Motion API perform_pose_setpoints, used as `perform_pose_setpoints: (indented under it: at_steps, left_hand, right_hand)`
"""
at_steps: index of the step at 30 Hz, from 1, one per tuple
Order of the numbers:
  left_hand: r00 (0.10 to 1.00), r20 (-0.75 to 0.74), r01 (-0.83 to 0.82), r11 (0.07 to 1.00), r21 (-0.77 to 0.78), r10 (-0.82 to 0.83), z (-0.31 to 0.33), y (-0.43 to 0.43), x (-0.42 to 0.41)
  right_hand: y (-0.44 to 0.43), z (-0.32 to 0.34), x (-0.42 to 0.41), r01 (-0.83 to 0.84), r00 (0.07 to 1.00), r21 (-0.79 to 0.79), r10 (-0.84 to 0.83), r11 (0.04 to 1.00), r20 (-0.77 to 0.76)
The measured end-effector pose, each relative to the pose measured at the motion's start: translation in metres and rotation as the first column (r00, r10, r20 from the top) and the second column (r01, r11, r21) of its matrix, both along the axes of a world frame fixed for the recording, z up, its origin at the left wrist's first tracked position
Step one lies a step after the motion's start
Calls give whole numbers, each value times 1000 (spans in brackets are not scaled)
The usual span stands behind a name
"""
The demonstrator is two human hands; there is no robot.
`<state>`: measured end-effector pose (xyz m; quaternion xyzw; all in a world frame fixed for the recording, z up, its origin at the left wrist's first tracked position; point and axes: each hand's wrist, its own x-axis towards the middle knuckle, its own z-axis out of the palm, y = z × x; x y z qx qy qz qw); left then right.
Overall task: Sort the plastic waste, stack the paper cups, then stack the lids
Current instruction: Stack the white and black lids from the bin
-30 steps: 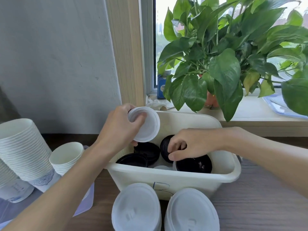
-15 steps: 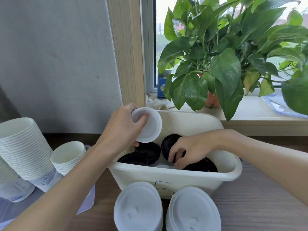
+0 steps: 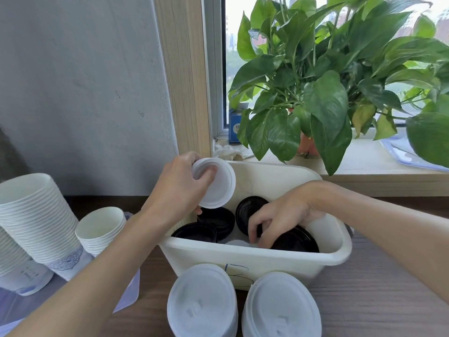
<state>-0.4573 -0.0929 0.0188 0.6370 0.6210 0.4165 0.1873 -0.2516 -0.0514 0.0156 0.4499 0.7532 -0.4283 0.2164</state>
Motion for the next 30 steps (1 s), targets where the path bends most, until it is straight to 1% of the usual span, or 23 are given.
perform_pose_setpoints:
  at_steps: [8,11,16,20,22,25,28,30]
  left_hand:
    - [1000,-8,-11,1000,-3,11,-2,0,-1]
    - [1000,5,-18,1000,-4,18,-1,0,-1]
    - [997,67,-36,999,13,35,0,0,-1]
    - [994,86,-72,996,51,68,2,-1,-1]
    - [992,95,-95,993,73,87,2,-1,-2]
    - [992,80,-109,990,92,102,1,0,-5]
    - [992,66,-112,990,85,107,1,1,-5]
    - [992,65,-110,991,75,105,0,2,-6]
  right_hand:
    - [-1,9,1,23,995,76,-16,997,-95]
    - [2,10,2,115,974,137,-85,984,-210]
    - [8,7,2,311,867,128,-226,942,-444]
    - [12,10,4,407,760,46,-311,912,-571]
    - [12,10,2,472,711,52,-345,880,-612]
    - [12,6,-3,502,727,149,-321,852,-607]
    - [10,1,-7,467,745,157,-292,870,-599]
    - [9,-2,-10,431,780,197,-255,880,-571]
